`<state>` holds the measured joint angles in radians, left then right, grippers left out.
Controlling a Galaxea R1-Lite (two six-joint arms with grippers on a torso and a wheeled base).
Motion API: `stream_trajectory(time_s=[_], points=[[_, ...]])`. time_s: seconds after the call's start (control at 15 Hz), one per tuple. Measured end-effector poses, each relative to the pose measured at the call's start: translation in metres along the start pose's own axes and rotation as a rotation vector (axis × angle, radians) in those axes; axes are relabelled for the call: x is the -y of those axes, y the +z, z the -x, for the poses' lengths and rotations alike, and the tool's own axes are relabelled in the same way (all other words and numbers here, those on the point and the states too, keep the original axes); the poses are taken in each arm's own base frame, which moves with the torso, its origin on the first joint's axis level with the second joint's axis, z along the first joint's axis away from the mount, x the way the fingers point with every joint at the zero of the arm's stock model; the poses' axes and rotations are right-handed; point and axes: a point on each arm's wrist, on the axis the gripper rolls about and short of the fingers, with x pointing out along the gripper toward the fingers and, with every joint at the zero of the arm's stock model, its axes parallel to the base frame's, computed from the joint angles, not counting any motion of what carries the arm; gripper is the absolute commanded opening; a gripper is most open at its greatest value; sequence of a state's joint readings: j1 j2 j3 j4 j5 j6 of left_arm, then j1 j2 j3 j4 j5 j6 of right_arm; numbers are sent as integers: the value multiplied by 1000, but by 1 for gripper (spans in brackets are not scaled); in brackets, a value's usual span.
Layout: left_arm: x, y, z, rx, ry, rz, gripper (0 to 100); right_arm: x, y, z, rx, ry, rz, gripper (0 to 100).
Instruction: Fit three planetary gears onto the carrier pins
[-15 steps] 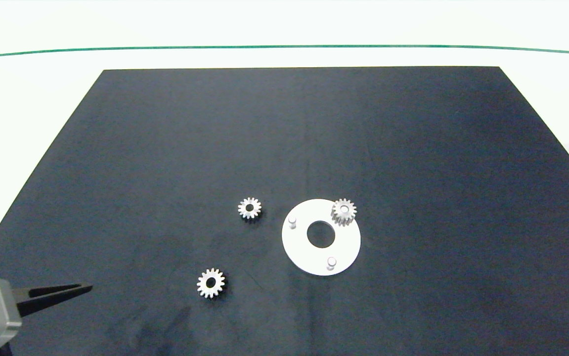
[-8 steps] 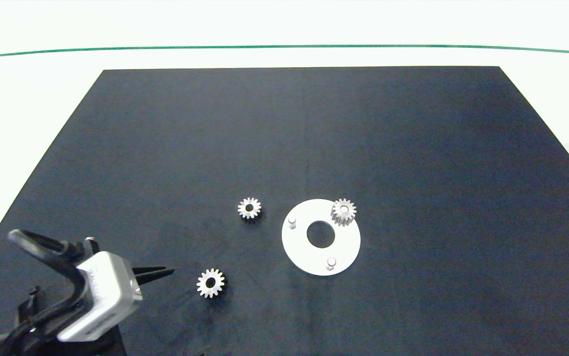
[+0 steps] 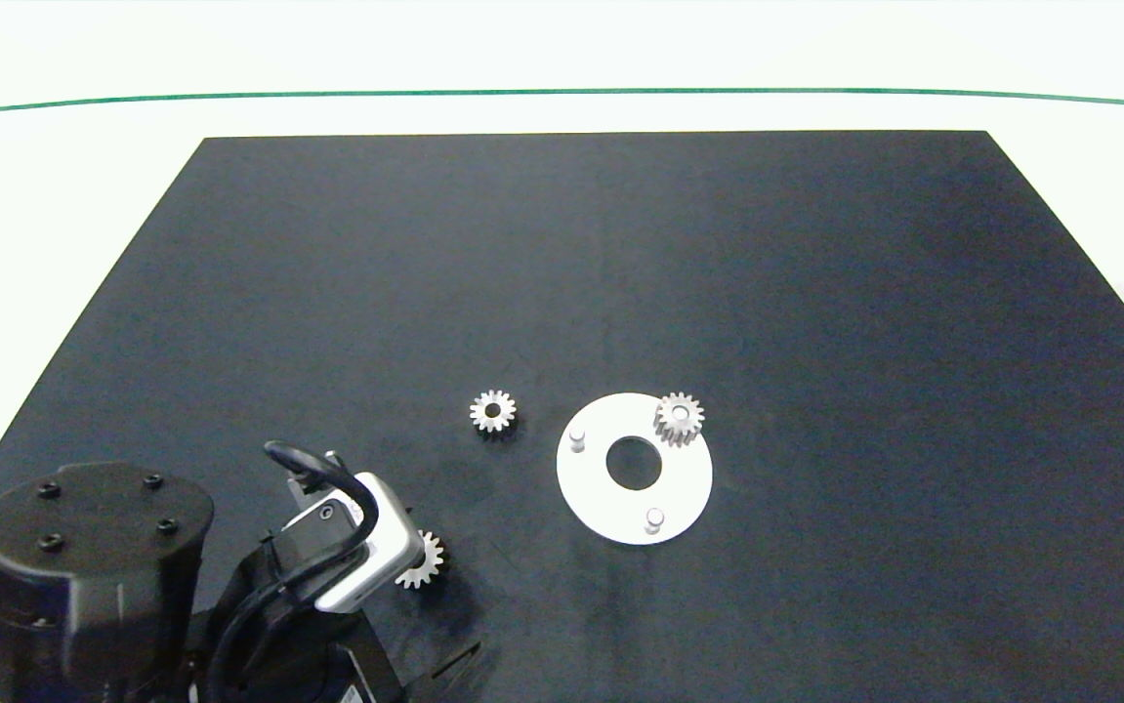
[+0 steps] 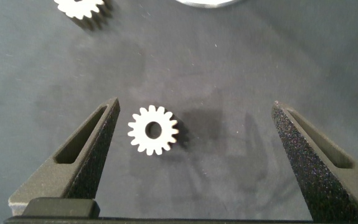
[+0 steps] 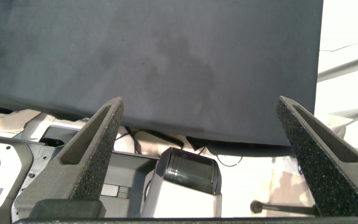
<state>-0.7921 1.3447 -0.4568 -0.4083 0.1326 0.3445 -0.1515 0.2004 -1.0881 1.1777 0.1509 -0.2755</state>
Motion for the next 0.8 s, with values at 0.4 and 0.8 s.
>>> stream_trajectory(time_s=[0.4, 0.8], points=[[-9, -10, -14, -74, 38, 21, 100, -1, -6, 4, 18, 2, 6, 100], [-17, -17, -18, -114, 69, 38, 100, -2, -9, 7, 34, 2, 9, 100]])
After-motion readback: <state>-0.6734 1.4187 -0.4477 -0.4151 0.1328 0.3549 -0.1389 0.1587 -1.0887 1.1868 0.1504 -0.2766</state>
